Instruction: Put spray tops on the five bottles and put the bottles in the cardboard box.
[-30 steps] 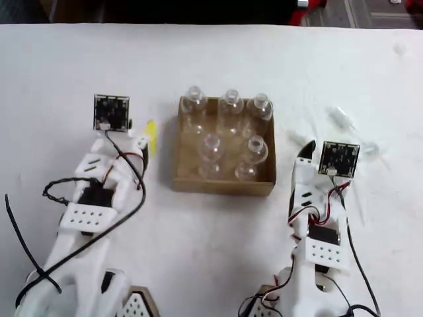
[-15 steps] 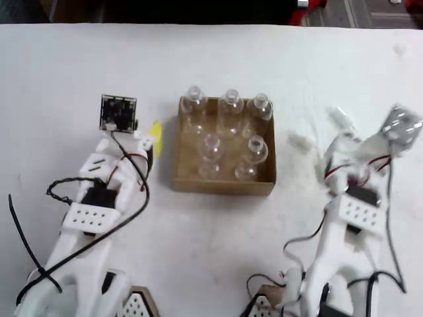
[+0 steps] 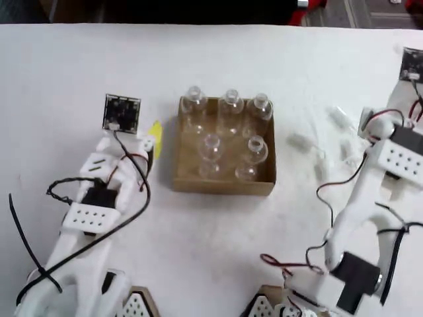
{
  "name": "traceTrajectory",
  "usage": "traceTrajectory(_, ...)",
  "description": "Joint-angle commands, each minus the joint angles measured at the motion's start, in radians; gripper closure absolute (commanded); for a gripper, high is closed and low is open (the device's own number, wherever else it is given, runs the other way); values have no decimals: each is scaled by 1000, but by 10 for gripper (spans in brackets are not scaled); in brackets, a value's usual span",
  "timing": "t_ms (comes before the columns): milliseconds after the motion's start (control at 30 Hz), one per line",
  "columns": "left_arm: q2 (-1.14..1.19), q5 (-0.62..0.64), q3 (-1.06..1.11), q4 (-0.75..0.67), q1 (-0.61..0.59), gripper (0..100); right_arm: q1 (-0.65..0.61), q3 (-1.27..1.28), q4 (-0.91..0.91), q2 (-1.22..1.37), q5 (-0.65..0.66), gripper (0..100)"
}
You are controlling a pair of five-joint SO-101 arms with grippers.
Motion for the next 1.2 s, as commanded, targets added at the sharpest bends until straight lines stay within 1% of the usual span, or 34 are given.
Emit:
traceTrajectory(0, -1, -14, -5, -49, 10, 850, 8, -129, 22, 54, 140, 953)
traceTrajectory(67, -1, -14, -5, -49, 10, 850, 28, -146, 22, 76, 144, 953)
traceTrajectory(233, -1, -15, -5, -48, 13, 850, 87, -153, 19, 130, -31, 953)
traceTrajectory(367, -1, -15, -5, -44, 13, 850, 142, -224, -15, 268, -147, 952)
traceTrajectory(467, -1, -15, -5, -44, 13, 850, 165, -371, 70, 414, -215, 952)
traceTrajectory(633, -1, -15, -5, -44, 13, 850, 173, -649, 259, 645, -379, 951)
traceTrajectory(700, -1, -15, -5, -44, 13, 850, 173, -749, 328, 723, -423, 930)
traceTrajectory(800, -1, -15, -5, -44, 13, 850, 171, -884, 420, 819, -453, 854)
traceTrajectory(933, -1, -15, -5, -44, 13, 850, 173, -1037, 460, 921, -453, 779)
traceTrajectory(1100, -1, -15, -5, -46, 13, 850, 173, -1169, 490, 1006, -456, 783)
traceTrajectory(1167, -1, -15, -5, -46, 13, 850, 173, -1206, 490, 1030, -500, 785)
